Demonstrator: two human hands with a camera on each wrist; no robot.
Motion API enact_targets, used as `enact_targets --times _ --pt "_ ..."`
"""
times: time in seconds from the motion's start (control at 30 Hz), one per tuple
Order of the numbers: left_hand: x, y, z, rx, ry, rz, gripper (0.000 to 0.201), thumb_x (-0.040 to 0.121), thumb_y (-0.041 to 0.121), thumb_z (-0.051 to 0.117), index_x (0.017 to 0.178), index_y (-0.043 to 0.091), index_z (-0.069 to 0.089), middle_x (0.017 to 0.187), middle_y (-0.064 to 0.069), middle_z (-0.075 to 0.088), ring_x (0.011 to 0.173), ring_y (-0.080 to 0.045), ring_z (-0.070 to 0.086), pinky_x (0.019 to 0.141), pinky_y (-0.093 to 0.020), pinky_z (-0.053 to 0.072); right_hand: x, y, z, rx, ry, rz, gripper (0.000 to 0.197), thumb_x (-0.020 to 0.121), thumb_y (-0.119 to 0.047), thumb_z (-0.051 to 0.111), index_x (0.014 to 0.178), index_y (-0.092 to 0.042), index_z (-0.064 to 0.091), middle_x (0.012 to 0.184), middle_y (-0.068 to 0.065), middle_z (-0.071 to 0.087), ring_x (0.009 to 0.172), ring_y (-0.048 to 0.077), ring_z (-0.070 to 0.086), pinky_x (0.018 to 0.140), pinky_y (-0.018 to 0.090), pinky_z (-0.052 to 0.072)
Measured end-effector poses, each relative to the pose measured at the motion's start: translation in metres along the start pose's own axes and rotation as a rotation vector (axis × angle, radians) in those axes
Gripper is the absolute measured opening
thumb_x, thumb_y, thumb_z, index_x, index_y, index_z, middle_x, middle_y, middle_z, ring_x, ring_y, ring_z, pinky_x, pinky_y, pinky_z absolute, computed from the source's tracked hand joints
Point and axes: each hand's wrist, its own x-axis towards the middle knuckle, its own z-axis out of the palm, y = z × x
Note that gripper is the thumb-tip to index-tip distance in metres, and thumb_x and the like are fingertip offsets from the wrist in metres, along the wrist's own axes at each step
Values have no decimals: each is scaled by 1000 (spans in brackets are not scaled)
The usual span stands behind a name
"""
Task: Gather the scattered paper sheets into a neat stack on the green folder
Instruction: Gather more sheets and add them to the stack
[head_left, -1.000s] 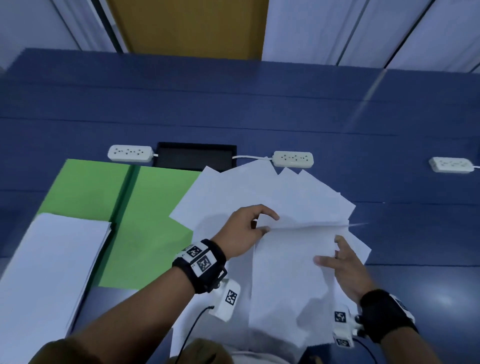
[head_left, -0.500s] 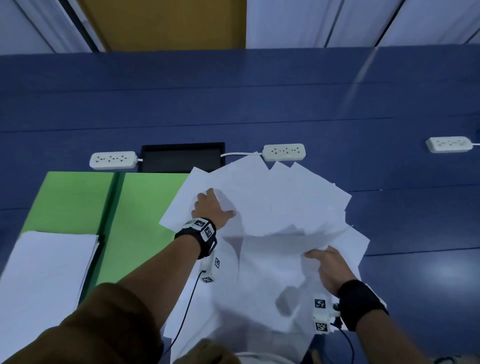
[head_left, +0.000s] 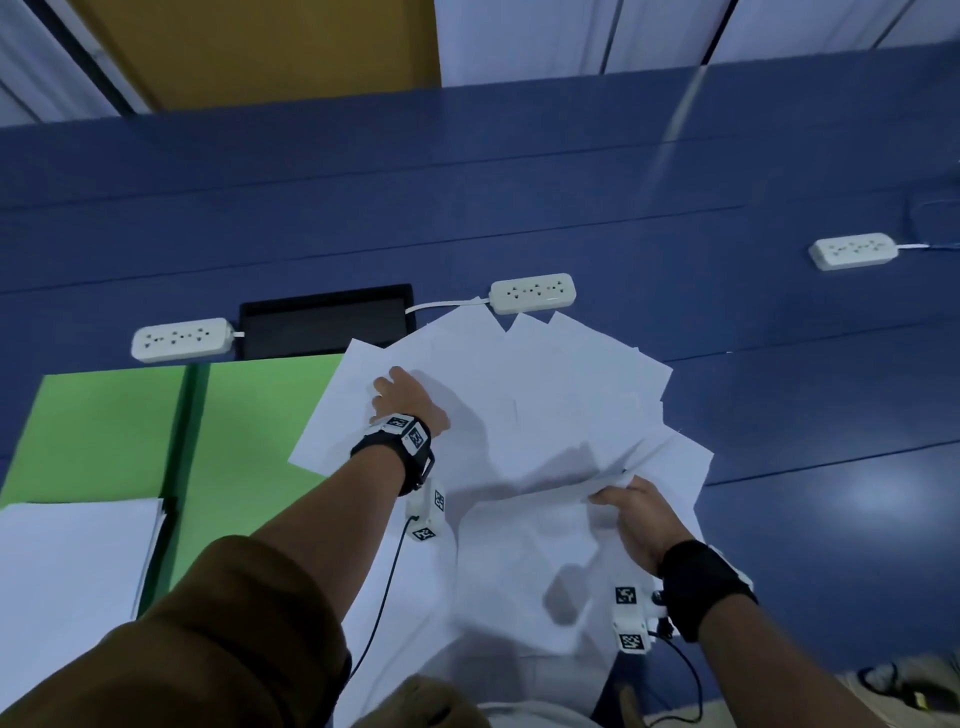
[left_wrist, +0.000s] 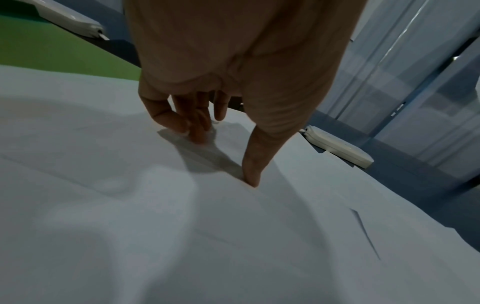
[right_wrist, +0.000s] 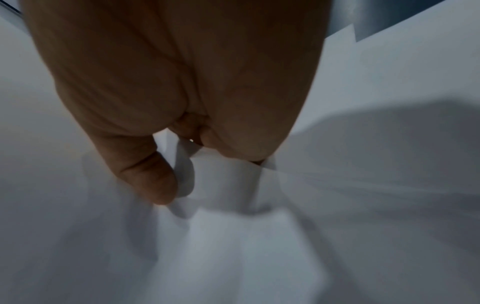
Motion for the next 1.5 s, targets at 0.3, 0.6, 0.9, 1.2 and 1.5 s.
enact_targets --times 0.3,0.6,0.9,1.2,1.5 --pt "-6 -16 -4 -46 -53 131 52 82 32 80 129 22 60 135 -11 56 125 -35 56 104 -45 49 -7 -6 3 35 14 2 23 88 11 62 103 1 78 110 16 79 110 33 72 105 44 50" --pt "-75 -29 -45 -285 157 584 18 95 29 70 86 27 54 80 7 58 80 -19 58 76 -34 42 -18 -12 3 13 52 19 19 89 5 66 106 11 69 104 15 78 93 26 71 76 23 52" --pt "-215 -6 -172 -363 103 1086 16 101 37 62 95 38 46 85 -21 69 55 -27 38 57 -40 40 -30 -18 10 95 43 14 16 92 16 58 88 2 66 96 15 70 97 33 64 76 29 45" --pt "-220 -38 -158 -1162 156 755 22 102 -2 58 113 14 46 98 -1 72 87 -19 69 79 -39 58 -46 -27 11 167 45 -11 19 97 14 53 87 -1 59 92 13 60 74 14 63 72 22 44" --pt "-164 -128 11 -1138 20 107 71 80 -22 58 128 30 60 121 -12 68 98 -29 70 84 -45 60 -58 -22 -5 471 -24 51 44 79 3 56 122 3 66 119 24 71 102 38 74 97 47 55"
